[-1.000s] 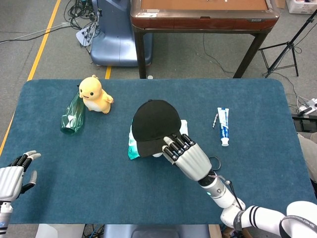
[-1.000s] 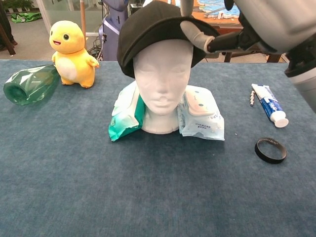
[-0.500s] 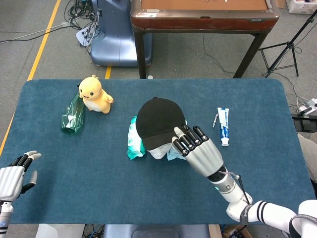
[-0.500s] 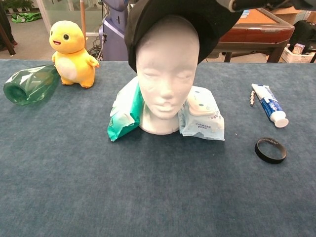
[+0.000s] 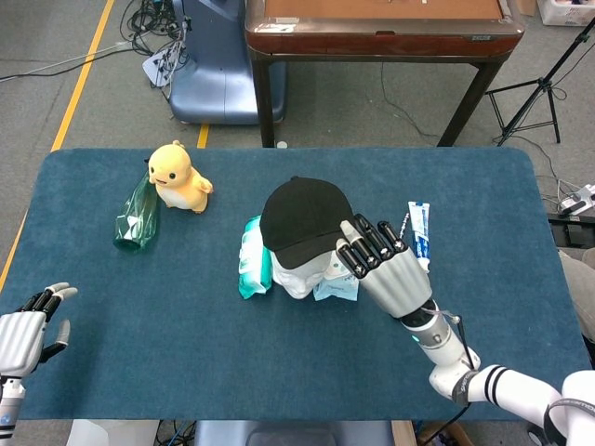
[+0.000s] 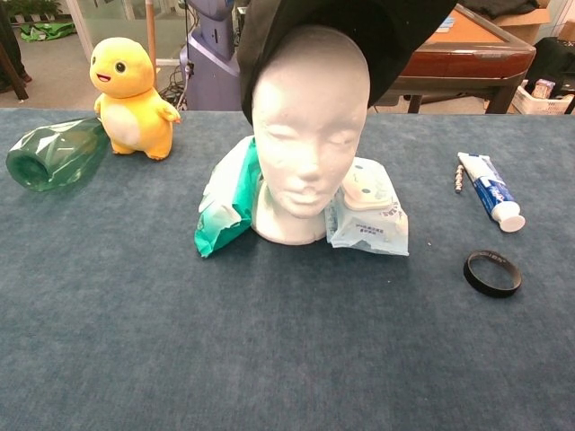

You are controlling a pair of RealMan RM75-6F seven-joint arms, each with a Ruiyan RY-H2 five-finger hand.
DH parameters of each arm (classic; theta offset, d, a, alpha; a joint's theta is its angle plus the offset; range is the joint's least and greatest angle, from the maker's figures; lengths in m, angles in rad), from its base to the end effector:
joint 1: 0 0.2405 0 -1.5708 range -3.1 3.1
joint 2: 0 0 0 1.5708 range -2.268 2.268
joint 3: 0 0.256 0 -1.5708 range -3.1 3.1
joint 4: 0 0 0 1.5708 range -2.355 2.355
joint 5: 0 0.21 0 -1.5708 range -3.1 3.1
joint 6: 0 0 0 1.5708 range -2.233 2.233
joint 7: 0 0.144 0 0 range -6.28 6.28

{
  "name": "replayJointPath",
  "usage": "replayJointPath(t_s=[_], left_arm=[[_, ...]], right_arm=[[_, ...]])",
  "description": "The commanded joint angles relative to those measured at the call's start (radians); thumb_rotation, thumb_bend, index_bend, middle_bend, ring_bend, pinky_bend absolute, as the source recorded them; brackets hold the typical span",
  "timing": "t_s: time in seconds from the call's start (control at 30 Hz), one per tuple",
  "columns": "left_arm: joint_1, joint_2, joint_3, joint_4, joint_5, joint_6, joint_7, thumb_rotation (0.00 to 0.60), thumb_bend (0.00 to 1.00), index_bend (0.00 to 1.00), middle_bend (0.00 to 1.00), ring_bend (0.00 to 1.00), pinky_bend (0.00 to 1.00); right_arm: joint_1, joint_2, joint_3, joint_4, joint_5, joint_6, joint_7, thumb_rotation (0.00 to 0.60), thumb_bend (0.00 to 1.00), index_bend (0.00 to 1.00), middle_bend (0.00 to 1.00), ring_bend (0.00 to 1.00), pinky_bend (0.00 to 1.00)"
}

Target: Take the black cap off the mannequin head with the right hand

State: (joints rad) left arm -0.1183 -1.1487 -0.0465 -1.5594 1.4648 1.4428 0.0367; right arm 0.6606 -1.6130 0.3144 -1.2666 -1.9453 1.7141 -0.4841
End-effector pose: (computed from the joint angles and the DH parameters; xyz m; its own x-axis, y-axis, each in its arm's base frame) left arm -0.3200 0.1916 0.1507 0.4461 0.0321 0.8944 0.8949 -0.0025 -0.4463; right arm -0.0880 -0.3050 0.0838 0.1738 0.7637 0.6217 -0.5329 -0.4579 0.7115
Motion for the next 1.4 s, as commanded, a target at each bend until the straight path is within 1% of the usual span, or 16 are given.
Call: replayJointPath(t_s=[0.03,0.37,0.6,0.8,0.97,1.13,1.4], left_arm=[[0.0,0.0,0.0,0.0,0.0,0.0,-0.001,0.6,0.51,0.25,0.21,0.25,0.47],[0.001,0.004,0.001,-0.003,0.004,0.002,-0.007,0.6,0.51,0.25,0.21,0.25,0.47],[0.005,0.007,0.003,-0.005,0.008,0.008,-0.016,0.6,0.51,0.25,0.21,0.25,0.47],[0.005,0.008,0.004,-0.005,0.01,0.008,-0.016,0.6,0.51,0.25,0.21,0.25,0.47],[0.004,0.007,0.004,-0.006,0.009,0.007,-0.014,0.6,0.51,0.25,0.21,0.25,0.47],[0.007,0.009,0.007,-0.008,0.016,0.012,-0.017,0.6,0.51,0.25,0.21,0.25,0.47],[0.01,0.014,0.008,-0.01,0.025,0.02,-0.028,0.6,0.51,0.25,0.21,0.25,0.47]], right_arm=[[0.017,-0.017,0.007,0.039,0.01,0.008,0.028,0.6,0.46,0.75,0.45,0.36,0.57],[0.079,-0.078,0.027,0.171,0.058,0.005,0.104,0.6,0.46,0.77,0.44,0.36,0.57],[0.115,-0.123,0.027,0.259,0.082,0.023,0.153,0.6,0.46,0.77,0.44,0.35,0.57],[0.142,-0.139,0.04,0.314,0.11,0.038,0.188,0.6,0.46,0.77,0.43,0.35,0.57],[0.159,-0.154,0.038,0.351,0.13,0.039,0.205,0.6,0.46,0.78,0.43,0.35,0.57],[0.184,-0.179,0.036,0.41,0.15,0.035,0.219,0.6,0.46,0.78,0.43,0.34,0.56],[0.231,-0.222,0.053,0.52,0.197,0.042,0.253,0.6,0.46,0.79,0.43,0.34,0.56]])
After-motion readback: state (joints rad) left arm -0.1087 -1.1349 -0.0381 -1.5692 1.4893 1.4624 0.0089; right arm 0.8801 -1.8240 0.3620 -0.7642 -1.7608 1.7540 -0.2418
